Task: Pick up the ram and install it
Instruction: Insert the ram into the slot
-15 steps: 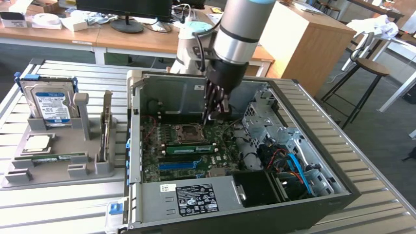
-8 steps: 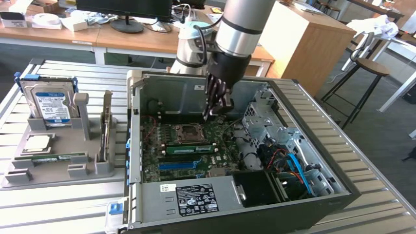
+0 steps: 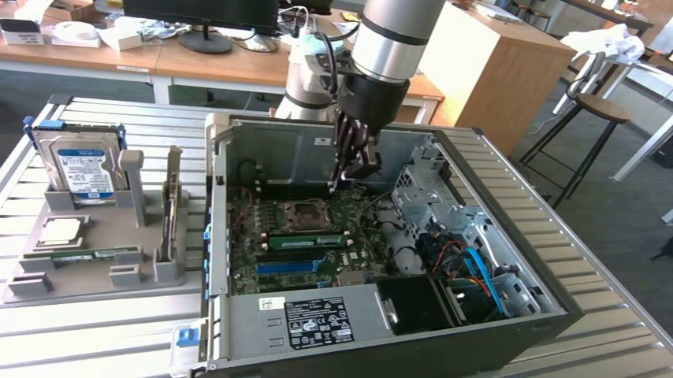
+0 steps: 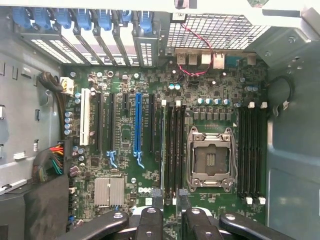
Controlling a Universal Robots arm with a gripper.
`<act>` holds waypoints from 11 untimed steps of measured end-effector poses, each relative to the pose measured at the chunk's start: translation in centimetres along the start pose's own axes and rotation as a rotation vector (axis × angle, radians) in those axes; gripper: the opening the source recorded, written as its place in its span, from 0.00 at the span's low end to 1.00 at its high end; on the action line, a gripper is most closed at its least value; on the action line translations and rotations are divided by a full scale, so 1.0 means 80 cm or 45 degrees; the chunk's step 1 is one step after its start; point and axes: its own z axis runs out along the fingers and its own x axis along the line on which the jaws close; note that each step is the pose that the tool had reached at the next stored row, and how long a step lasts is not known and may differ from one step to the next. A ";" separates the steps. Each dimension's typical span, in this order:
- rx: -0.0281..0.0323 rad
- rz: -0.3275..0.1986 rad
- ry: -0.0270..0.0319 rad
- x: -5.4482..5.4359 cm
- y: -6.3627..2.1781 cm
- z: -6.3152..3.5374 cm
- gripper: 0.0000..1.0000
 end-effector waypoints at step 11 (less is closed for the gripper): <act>0.0000 0.000 -0.0001 0.000 0.000 -0.006 0.25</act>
